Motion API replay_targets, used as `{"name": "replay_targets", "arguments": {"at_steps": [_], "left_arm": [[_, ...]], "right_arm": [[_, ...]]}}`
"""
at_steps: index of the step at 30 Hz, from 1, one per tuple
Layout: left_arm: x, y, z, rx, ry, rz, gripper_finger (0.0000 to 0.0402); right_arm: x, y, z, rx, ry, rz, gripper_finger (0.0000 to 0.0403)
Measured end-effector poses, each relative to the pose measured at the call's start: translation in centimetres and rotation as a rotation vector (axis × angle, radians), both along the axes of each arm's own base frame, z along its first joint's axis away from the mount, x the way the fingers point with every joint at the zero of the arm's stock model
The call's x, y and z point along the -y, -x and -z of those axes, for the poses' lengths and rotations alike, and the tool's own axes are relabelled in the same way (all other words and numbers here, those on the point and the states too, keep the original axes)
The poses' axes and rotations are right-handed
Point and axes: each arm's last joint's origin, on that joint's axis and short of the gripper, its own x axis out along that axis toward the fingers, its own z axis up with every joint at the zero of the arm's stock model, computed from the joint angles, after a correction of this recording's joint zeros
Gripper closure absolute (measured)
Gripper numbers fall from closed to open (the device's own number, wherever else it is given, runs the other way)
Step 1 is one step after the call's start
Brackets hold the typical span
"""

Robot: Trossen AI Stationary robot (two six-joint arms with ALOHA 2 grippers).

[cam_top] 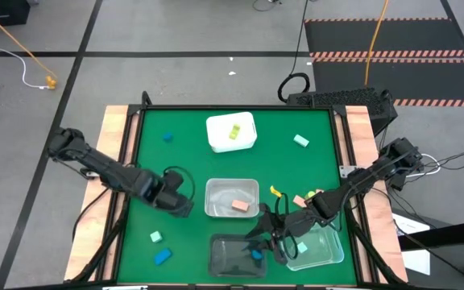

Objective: Sort & place blocks by color
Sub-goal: Put the left light green block into the white bin

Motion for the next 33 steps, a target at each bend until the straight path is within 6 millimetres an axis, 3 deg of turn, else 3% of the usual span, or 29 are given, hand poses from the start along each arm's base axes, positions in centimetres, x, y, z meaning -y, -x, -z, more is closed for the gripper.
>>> {"name": "replay_targets", "arguments": {"at_steps": [6,14,29,33], "left_arm": [[2.4,2.8,2.2,-0.052,0.034,-0.296,0.0215],[2.0,5.7,7.0,-0.102,-0.014,-0.651,0.0215],[-0.3,7.3,11.7,-0.119,-0.036,-0.765,0.0215],[-0.7,7.5,12.1,-0.122,-0.049,-0.769,0.0216]], "right_arm": [[0.1,0.1,0.3,-0.037,-0.002,0.009,0.0259],[0.5,-0.2,0.2,-0.032,-0.009,0.026,0.0259],[1.7,-0.8,0.2,-0.032,-0.004,0.061,0.0259],[1.8,-0.8,0.3,-0.033,0.001,0.062,0.0259]]}}
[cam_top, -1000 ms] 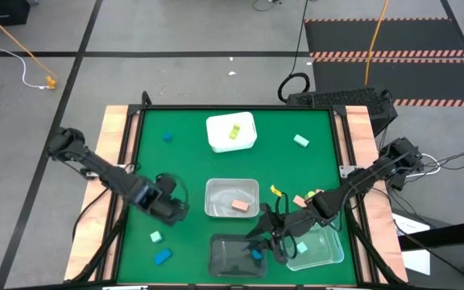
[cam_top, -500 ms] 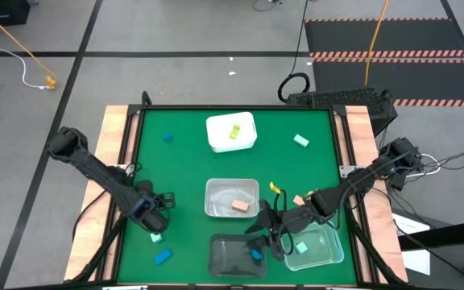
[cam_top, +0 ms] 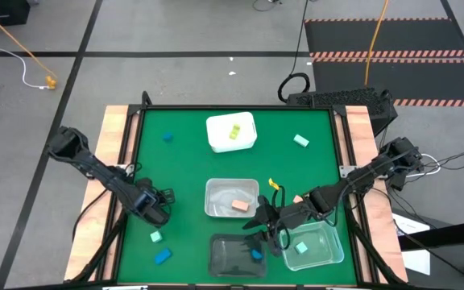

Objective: Sort & place blocks by color
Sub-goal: Put the left light green block into the white bin

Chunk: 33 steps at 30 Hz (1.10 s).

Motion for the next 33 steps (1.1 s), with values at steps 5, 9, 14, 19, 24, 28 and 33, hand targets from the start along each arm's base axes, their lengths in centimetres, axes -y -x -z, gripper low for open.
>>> {"name": "replay_targets", "arguments": {"at_steps": [5,9,14,19,24,28,33], "left_arm": [[-0.2,0.0,0.1,-0.019,-0.008,0.051,0.0247],[-0.2,-0.2,-0.1,-0.016,-0.012,0.089,0.0269],[0.8,-1.8,-1.7,0.065,-0.017,0.186,0.0269],[1.9,-4.2,-5.0,0.222,-0.113,0.305,0.0269],[2.7,-6.5,-9.2,0.397,-0.277,0.42,0.0269],[2.6,-8.0,-12.3,0.453,-0.422,0.518,0.0269],[1.5,-10.1,-15.4,0.474,-0.499,0.648,0.0269]], "right_arm": [[0.2,-0.1,0.1,-0.001,0.014,0.001,0.0259],[0.6,-0.3,0.1,-0.005,0.017,0.013,0.0259],[1.2,-0.4,0.4,-0.033,0.027,0.033,0.0259],[2.2,-0.8,0.5,-0.046,0.018,0.071,0.0259],[3.5,-1.0,0.1,-0.049,0.018,0.11,0.0259],[4.9,-1.0,-0.5,-0.044,0.026,0.146,0.0259],[6.9,-0.7,-2.0,0.015,0.056,0.183,0.0259]]}}
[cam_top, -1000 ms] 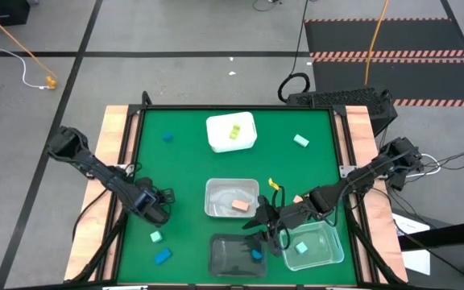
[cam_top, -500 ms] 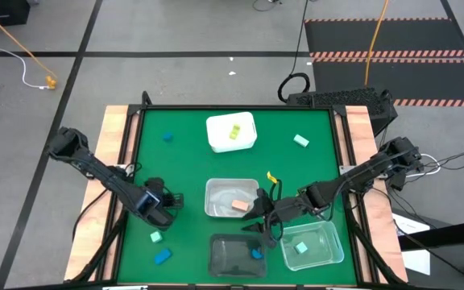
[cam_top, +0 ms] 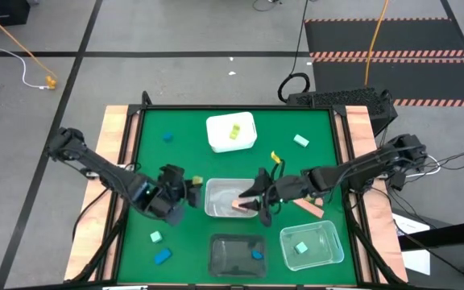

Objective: Sort & place blocks by color
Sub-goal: Put the left light green block into the white bin

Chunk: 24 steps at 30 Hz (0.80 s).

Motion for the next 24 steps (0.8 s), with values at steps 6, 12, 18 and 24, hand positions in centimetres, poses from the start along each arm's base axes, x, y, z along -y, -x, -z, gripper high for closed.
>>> {"name": "replay_targets", "arguments": {"at_steps": [6,12,18,24], "left_arm": [[-1.2,-3.1,-3.9,0.1,-0.147,0.223,0.0269],[-3.1,-4.8,-6.0,0.12,-0.374,0.399,0.0269],[-5.7,-5.8,-6.4,0.099,-0.465,0.462,0.0269],[-8.2,-6.7,-7.3,0.226,-0.42,0.499,0.0269]], "right_arm": [[1.7,0.9,-2.1,0.081,0.096,0.008,0.0259],[3.5,2.4,-4.2,0.124,-0.048,0.103,0.0259],[5.7,3.3,-4.8,0.101,-0.233,0.243,0.0259],[6.6,3.2,-4.8,0.114,-0.056,0.259,0.0259]]}}
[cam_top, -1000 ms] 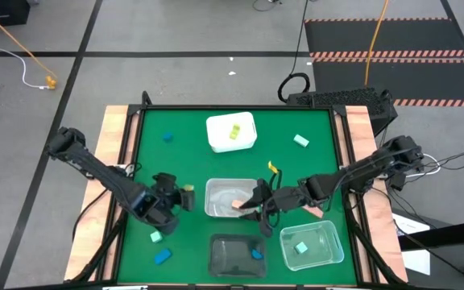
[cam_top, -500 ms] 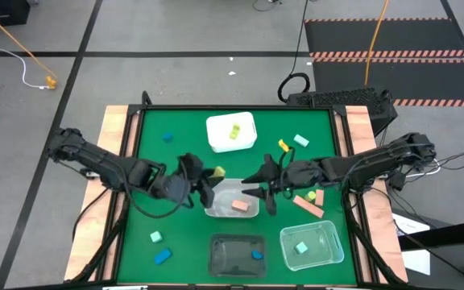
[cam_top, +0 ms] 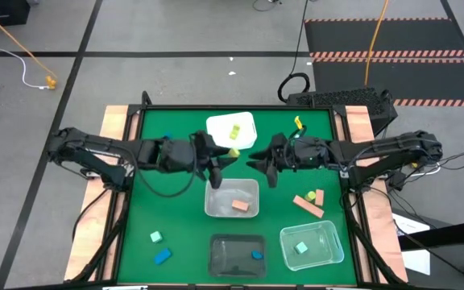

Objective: Sort & place blocks by color
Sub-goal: Put the left light green block into the white bin

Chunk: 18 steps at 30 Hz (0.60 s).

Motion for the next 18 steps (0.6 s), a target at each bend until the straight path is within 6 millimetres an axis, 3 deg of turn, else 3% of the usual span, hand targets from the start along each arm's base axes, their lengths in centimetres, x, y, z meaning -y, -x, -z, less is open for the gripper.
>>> {"name": "replay_targets", "arguments": {"at_steps": [6,18], "left_arm": [[-2.4,-0.5,-0.7,0.088,0.118,0.065,0.0269],[-5.4,-1.2,-1.5,0.232,0.302,0.085,0.0269]], "right_arm": [[0.5,0.0,-0.3,-0.029,0.326,0.105,0.024],[0.9,-0.8,-1.5,0.047,0.681,0.103,0.0144]]}}
